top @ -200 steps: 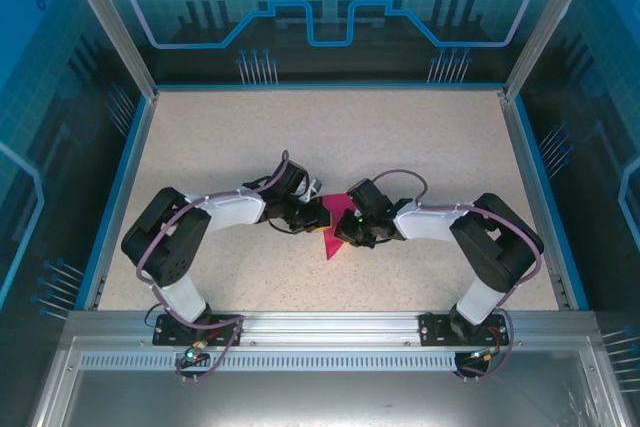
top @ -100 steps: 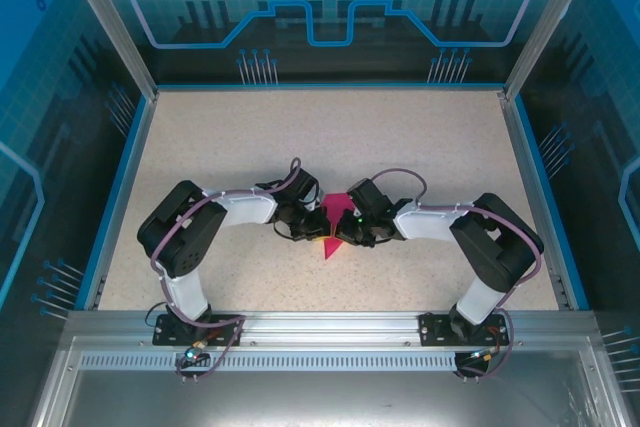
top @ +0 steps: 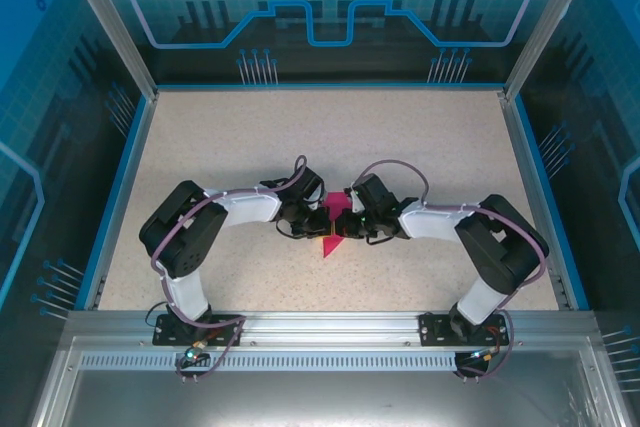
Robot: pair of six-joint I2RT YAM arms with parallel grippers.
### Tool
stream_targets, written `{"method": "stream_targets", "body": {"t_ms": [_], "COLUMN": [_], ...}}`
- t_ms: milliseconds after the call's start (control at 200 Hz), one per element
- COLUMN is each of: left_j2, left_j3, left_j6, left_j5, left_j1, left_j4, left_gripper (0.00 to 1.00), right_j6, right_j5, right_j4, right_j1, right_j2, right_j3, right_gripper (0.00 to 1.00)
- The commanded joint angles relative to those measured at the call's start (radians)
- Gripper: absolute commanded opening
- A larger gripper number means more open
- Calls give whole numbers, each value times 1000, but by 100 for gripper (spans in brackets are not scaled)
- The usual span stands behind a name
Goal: Fold a paper plane with a square sheet of paper (pick it up from the middle)
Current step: Third fold the triangle at the center of the table.
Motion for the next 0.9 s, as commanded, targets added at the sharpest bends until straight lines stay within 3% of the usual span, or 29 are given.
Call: {"method": "stream_targets", "body": {"t_ms": [0, 360, 525, 695, 895], "left_j2": [33, 104, 118, 111, 101], "left_j3": [2, 28, 31, 57, 100], "left_j6": [22, 27, 32, 89, 219], "left_j5": [-100, -174, -188, -211, -215], "left_j1": [-2, -3, -2, -2, 1], "left_j4": [-87, -195, -188, -189, -195], "left_gripper": [0, 0, 0, 0, 0], "right_j6": [-38, -23, -55, -75, -38], "right_j5": [-28, -6, 9, -9, -65], "right_j4": [25, 27, -24, -63, -46], "right_j1": [-29, -190, -266, -235, -109], "right_j2": [33, 32, -53, -129, -22], "right_j3": [-16, -88, -77, -37, 22], "right_gripper": [5, 5, 6, 6, 1]}}
